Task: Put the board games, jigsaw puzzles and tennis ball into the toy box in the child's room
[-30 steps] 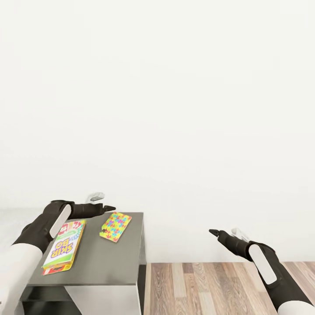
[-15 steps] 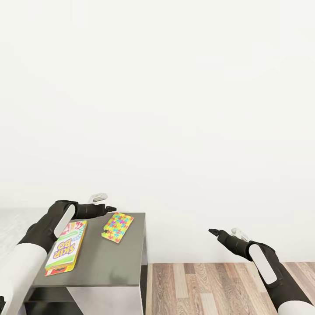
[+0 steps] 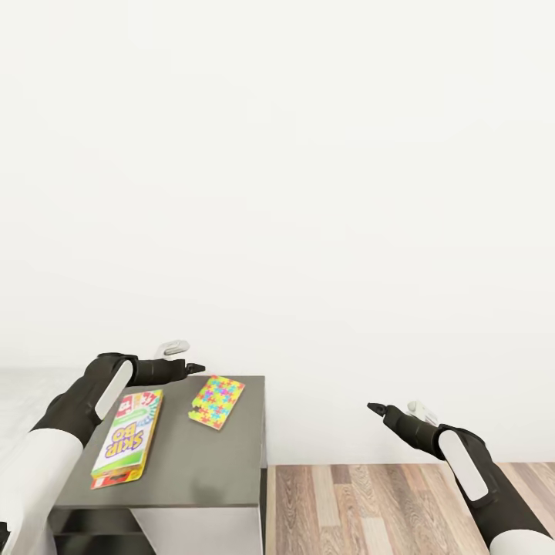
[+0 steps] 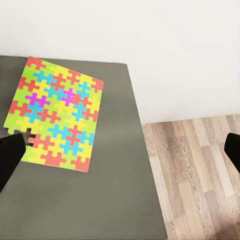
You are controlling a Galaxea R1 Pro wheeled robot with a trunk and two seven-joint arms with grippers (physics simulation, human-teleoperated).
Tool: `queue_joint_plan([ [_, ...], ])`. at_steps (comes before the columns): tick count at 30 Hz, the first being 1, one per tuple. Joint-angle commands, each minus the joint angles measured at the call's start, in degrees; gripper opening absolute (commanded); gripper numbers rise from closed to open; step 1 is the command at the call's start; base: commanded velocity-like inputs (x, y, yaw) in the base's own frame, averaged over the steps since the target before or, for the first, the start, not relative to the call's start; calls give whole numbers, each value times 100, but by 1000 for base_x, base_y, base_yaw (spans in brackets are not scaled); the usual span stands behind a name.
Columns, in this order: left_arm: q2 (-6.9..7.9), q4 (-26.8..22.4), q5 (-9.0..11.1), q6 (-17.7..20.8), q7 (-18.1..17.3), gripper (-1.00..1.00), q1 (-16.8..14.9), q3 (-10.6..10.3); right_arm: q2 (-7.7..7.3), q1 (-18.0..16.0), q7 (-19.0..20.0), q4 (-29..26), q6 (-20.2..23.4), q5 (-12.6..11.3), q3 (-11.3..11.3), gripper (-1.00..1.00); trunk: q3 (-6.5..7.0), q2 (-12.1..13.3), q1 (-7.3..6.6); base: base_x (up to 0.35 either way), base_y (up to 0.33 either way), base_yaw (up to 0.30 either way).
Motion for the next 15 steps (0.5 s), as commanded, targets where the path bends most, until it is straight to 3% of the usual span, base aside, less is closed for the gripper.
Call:
queue_joint_plan([
  [1,5,-3,-1,14,-14,100,-6,-14,1,-6,26,0,34,15,-15,100,-14,-14,4,21,67,0],
  [6,5,-3,-2,11,-13,100,-6,-28,-1,-6,26,4,34,6,-15,100,-14,-14,4,50,55,0],
  [15,2,-3,-11,3,197,100,-6,-34,-1,-9,26,5,34,4,-19,100,-25,-14,4,149,81,0],
])
